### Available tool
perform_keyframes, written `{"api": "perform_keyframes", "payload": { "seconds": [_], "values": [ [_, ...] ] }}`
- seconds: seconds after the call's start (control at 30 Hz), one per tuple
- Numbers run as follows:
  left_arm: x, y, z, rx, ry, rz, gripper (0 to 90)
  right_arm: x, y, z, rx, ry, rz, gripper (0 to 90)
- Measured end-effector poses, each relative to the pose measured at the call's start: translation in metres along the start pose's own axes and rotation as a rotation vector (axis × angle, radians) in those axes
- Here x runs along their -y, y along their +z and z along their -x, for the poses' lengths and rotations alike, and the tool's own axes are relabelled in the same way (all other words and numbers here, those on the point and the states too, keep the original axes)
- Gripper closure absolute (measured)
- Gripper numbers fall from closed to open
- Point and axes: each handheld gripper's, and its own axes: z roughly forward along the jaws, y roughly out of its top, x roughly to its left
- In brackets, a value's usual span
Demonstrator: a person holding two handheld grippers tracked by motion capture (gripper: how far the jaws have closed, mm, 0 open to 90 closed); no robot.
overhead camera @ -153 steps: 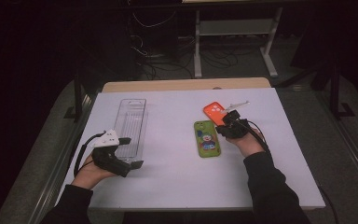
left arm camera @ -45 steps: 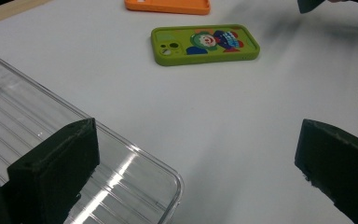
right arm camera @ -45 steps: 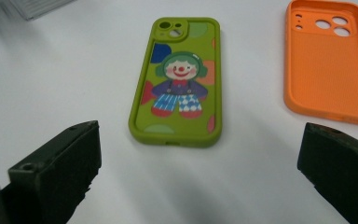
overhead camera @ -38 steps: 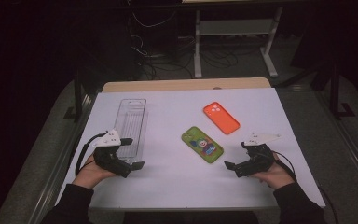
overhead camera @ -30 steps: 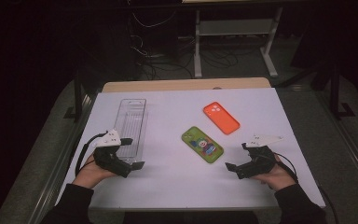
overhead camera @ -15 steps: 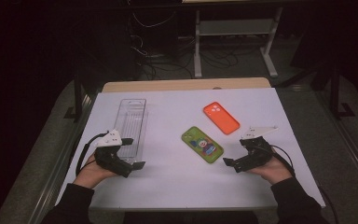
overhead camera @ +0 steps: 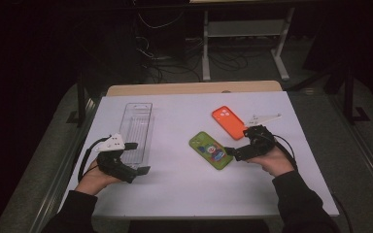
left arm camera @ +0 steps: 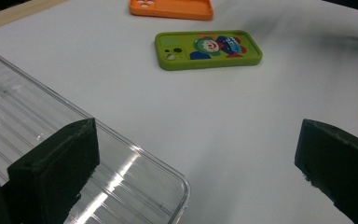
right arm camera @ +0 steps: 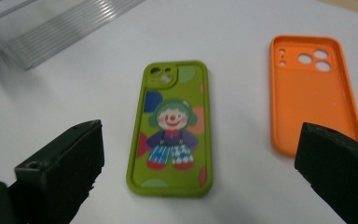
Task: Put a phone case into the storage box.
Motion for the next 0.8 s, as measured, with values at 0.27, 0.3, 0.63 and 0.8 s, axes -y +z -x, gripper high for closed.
{"api": "perform_keyframes", "payload": {
  "seconds": [0.27, 0.3, 0.63, 0.8],
  "values": [
    [0.0, 0.0, 0.0, 0.0, -0.007, 0.001, 0.0, -0.025, 0.014, -0.001, -0.007, -0.014, 0.032, 0.3],
    [0.0, 0.0, 0.0, 0.0, -0.003, -0.002, 0.0, -0.027, 0.016, -0.002, -0.008, -0.015, 0.031, 0.2],
    [0.0, 0.002, 0.002, 0.004, -0.017, 0.013, 0.0, -0.045, 0.032, -0.009, -0.008, -0.044, 0.02, 0.0],
    [0.001, 0.002, 0.001, 0.004, -0.02, 0.016, 0.0, -0.049, 0.039, -0.01, -0.007, -0.037, 0.003, 0.0]
  ]
}}
